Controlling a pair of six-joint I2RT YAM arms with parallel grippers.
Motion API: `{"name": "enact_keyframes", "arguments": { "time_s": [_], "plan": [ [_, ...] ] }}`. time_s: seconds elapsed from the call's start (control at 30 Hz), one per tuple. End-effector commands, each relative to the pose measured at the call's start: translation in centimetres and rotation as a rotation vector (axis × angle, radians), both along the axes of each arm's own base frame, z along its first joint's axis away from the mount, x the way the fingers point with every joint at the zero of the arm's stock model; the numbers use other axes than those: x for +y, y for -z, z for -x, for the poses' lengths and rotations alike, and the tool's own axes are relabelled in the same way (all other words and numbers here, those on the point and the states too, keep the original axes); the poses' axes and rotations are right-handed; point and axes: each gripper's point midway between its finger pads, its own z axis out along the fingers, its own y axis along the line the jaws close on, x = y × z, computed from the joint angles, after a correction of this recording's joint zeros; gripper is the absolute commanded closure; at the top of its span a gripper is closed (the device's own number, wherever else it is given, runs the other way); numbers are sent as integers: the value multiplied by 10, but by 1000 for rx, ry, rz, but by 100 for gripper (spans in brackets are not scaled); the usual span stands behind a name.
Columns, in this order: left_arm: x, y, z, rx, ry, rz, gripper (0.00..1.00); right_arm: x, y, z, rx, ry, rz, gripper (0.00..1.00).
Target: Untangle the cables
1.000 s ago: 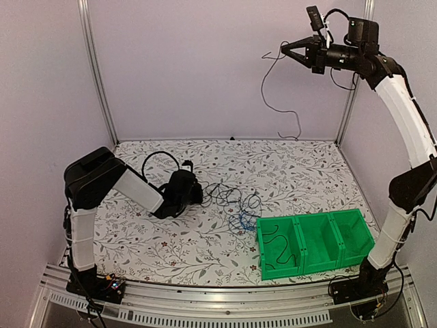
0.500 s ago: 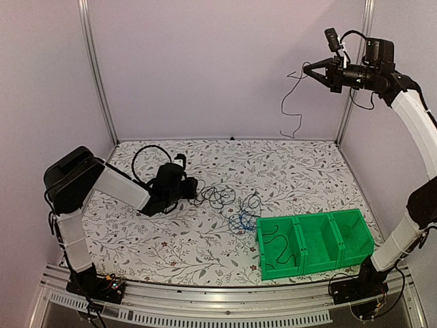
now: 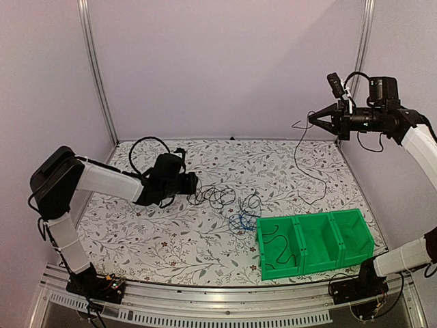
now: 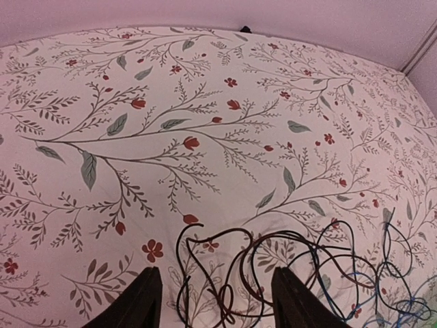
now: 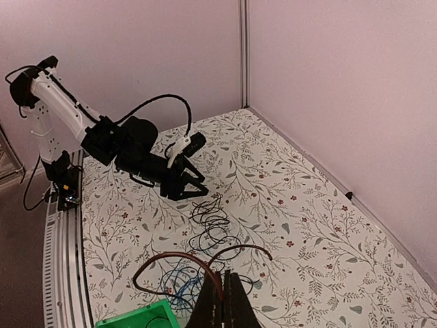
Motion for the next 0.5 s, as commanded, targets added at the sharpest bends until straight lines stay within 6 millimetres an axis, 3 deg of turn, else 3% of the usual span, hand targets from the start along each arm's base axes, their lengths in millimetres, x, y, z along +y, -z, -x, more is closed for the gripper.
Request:
{"name": "enact_keyframes", "arguments": {
  "time_s": [0.0, 0.23, 0.47],
  "plan": [
    [5, -9, 4, 22, -8, -30, 45, 8, 20, 32, 20, -78, 15, 100],
    [12, -7, 4, 34, -44, -44, 46, 26, 30, 75, 59, -212, 12, 100],
    [18, -5, 6, 59, -67, -83, 46, 29, 51, 101, 87, -262, 75, 100]
  ]
}}
